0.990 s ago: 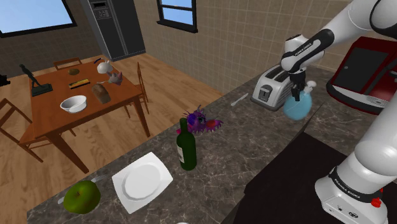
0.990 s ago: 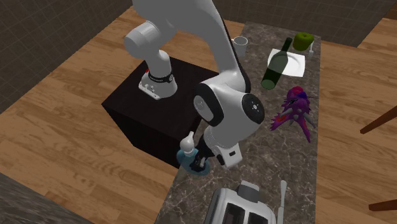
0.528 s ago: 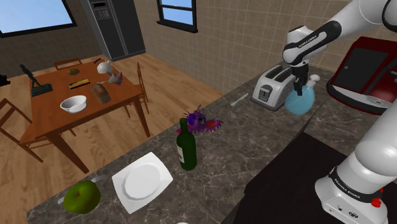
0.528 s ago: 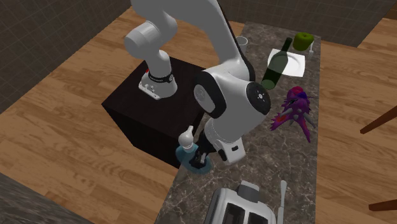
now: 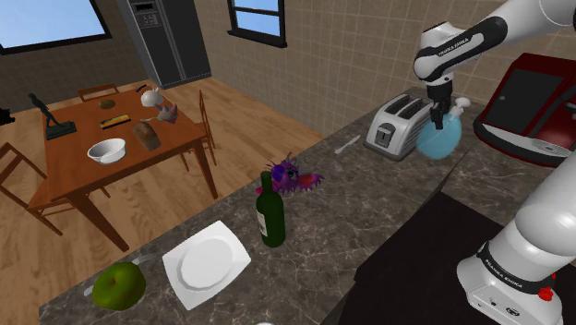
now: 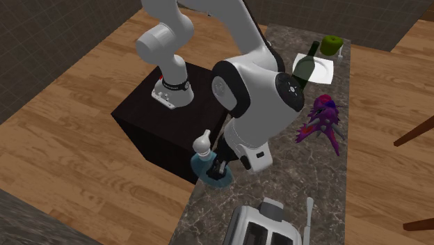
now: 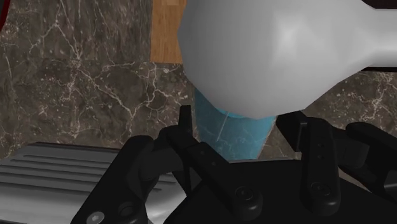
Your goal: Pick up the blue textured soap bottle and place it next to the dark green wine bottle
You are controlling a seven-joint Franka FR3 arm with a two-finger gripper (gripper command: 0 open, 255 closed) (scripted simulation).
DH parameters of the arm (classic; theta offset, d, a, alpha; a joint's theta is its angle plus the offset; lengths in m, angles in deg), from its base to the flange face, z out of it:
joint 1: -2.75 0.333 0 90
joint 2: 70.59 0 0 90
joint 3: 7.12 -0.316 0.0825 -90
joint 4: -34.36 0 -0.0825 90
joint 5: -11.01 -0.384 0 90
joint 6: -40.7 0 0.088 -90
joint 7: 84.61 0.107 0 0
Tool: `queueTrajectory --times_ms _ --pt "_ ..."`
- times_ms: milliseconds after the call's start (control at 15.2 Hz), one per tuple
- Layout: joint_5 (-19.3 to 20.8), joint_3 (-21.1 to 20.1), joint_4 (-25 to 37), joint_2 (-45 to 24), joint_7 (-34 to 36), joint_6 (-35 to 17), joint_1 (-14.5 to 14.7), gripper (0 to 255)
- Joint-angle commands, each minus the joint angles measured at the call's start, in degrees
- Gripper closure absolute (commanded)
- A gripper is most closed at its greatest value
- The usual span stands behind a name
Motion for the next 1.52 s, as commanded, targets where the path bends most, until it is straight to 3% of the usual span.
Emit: queueTrajectory --times_ms 0,1452 --pt "0.19 -0.02 0.53 1.01 -0.26 1.48 0.07 255" --pt "0.46 -0.91 12.07 6.1 -3.82 17.51 0.84 255"
